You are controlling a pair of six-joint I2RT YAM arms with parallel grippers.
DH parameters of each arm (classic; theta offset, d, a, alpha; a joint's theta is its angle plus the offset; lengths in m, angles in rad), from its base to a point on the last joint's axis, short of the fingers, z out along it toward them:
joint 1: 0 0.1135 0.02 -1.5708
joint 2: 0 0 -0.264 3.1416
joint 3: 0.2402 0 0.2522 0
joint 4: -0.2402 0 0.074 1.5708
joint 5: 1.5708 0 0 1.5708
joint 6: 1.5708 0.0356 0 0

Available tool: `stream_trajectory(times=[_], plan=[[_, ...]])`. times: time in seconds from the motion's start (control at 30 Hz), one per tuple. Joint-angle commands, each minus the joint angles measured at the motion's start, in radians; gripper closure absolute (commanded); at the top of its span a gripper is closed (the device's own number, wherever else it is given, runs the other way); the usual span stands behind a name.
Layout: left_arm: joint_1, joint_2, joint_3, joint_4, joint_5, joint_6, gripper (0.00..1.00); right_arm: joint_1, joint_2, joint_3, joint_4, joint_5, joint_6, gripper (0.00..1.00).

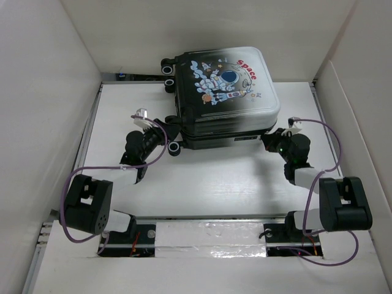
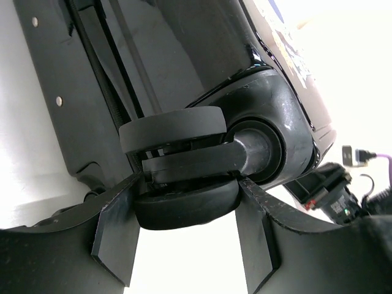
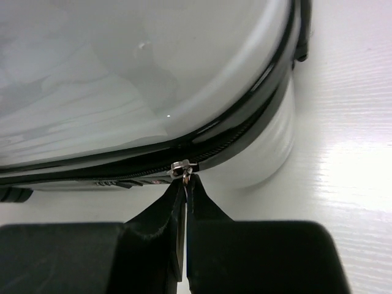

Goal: Pack the luggage

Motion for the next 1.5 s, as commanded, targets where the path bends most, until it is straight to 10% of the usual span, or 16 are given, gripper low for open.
stream_trajectory(times=[0.0, 0.43, 0.8, 1.4, 1.47], plan=[[0.014, -0.075, 0.011, 0.149, -0.062, -0.043, 1.0, -0.015, -0.078, -0.006, 0.026, 0.145, 0.026, 1.0], [0.034, -0.173, -0.018, 0.097, -0.11, 0.003, 1.0, -0.134, -0.144, 0.022, -0.164, 0.106, 0.074, 1.0], [-0.116, -0.063, 0.008, 0.2, -0.062, -0.024, 1.0, 0.636, -0.068, 0.097, -0.186, 0.451, 0.129, 1.0], [-0.581, -0.035, 0.09, 0.167, -0.149, -0.017, 1.0, 0.937, 0.265, 0.217, 0.086, 0.414, 0.147, 1.0], [-0.563, -0.05, 0.106, 0.105, -0.16, 0.008, 0.63, 0.928, 0.187, 0.163, 0.078, 0.467, 0.167, 1.0]])
